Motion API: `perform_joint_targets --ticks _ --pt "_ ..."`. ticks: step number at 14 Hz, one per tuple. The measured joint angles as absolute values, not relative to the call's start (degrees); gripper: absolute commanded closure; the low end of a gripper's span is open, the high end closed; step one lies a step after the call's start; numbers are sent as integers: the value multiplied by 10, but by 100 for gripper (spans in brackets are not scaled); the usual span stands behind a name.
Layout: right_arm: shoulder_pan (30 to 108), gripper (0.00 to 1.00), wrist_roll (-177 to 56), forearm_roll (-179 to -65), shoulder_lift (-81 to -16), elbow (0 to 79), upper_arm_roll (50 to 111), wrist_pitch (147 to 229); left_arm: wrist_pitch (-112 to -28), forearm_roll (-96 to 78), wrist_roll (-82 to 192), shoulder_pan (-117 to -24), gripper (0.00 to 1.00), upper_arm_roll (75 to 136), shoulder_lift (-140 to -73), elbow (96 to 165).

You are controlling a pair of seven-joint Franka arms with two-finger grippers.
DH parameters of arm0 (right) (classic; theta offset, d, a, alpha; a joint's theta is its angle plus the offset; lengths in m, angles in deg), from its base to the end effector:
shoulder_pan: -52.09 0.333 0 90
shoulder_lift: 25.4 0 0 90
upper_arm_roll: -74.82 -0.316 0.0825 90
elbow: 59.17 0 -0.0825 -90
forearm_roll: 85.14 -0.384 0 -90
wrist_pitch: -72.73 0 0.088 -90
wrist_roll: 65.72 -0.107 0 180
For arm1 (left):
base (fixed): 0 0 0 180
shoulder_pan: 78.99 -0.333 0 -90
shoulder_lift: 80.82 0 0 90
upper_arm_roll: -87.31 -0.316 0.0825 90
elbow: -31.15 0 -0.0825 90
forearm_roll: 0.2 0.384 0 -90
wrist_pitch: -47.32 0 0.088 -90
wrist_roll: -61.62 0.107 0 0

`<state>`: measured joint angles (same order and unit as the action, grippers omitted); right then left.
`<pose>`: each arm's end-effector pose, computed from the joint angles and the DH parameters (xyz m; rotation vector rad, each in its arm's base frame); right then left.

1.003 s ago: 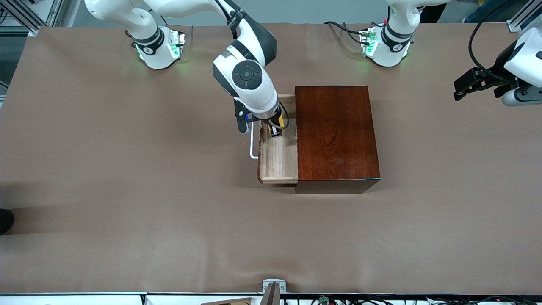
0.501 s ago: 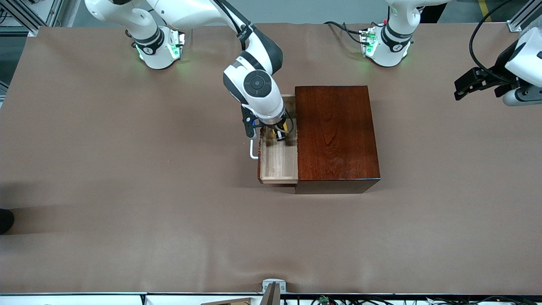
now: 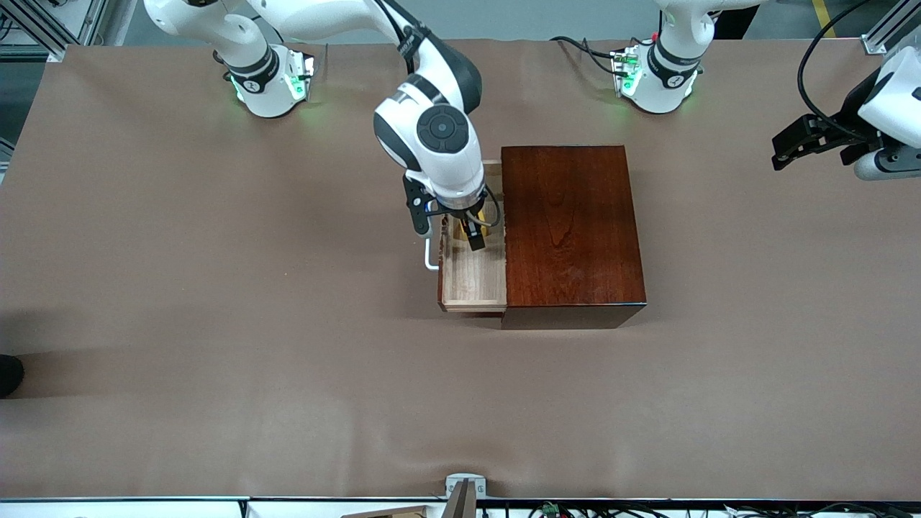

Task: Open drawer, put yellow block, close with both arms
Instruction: 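Withdraw the right gripper while the left gripper reaches the drawer handle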

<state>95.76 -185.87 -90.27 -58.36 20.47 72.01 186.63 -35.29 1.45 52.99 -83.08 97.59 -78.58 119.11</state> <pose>0.4953 0.5196 0.3776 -2.4413 1.9131 0.1636 0.5262 -0.0558 0.6510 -3.0974 -0.0710 0.0772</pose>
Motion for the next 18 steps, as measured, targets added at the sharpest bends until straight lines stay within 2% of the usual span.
perform_joint_targets --ticks 4,11,18 --pt "889 0 -1817 -903 -561 138 721 1801 -353 14 530 -831 0 975 -786 1191" --pt "781 0 -1584 -901 -506 95 723 1645 -353 14 530 -831 0 975 -786 1191" --pt "680 0 -1289 -902 -439 75 723 1524 -353 0 530 -829 0 979 -786 1190"
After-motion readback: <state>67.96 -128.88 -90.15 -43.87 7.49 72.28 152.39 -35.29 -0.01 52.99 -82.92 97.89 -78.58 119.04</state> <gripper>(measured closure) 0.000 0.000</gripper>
